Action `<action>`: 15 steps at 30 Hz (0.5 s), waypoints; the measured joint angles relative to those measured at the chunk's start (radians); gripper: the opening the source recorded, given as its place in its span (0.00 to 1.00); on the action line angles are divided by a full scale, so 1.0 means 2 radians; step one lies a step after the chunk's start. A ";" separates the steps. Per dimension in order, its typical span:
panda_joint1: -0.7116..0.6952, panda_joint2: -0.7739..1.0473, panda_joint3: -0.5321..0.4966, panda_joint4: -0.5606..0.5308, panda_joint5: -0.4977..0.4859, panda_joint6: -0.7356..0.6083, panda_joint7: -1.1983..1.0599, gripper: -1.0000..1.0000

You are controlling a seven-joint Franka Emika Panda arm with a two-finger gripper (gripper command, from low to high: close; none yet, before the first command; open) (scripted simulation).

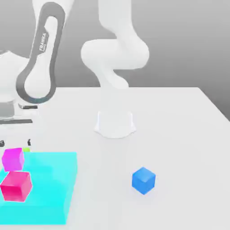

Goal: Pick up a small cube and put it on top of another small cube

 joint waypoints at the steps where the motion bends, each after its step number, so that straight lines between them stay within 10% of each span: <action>1: -0.011 0.011 0.013 0.003 0.017 0.006 -0.015 0.50; 9: -0.123 0.094 0.155 0.033 0.169 0.049 -0.132 0.50; 10: -0.137 0.103 0.172 0.036 0.185 0.054 -0.145 0.00; 15: -0.137 0.103 0.171 0.036 0.185 0.053 -0.145 0.00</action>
